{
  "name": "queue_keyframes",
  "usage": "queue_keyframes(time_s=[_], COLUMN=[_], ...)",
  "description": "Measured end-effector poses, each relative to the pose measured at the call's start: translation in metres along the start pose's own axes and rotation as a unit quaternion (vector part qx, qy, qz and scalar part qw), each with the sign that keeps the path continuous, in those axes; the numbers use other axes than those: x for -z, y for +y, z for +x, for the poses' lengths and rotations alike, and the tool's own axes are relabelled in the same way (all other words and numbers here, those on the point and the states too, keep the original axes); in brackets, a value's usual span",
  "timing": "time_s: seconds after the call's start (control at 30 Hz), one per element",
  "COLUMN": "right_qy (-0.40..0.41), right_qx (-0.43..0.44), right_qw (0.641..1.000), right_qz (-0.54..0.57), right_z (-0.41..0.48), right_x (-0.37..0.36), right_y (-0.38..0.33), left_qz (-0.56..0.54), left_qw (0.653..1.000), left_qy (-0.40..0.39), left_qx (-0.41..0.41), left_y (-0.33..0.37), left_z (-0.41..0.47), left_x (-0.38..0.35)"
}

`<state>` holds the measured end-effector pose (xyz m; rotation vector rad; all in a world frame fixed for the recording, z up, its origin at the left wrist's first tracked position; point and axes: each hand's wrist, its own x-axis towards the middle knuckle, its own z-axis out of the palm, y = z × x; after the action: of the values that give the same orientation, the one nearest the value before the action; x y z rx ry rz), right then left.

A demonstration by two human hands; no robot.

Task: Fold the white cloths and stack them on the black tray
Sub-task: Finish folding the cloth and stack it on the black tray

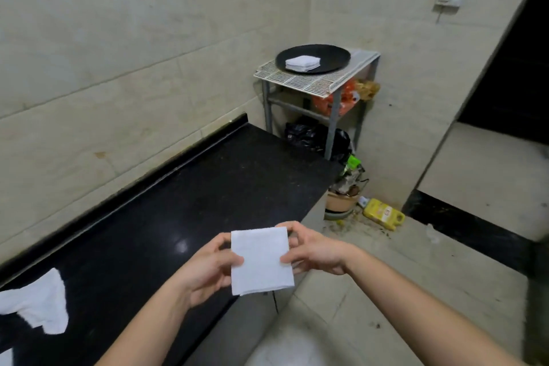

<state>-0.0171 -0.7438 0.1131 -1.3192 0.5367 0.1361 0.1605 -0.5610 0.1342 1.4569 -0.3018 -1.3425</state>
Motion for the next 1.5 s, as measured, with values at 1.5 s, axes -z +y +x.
queue_keyframes(time_s=[1.5], right_qy=[0.122], right_qx=[0.100], right_qw=[0.985], right_qz=[-0.062], right_z=[0.312], right_x=[0.614], right_y=[-0.378], left_qz=[-0.043], left_qw=[0.950], left_qy=[0.254], left_qx=[-0.175], left_y=[0.432], left_z=[0.577], left_x=[-0.252])
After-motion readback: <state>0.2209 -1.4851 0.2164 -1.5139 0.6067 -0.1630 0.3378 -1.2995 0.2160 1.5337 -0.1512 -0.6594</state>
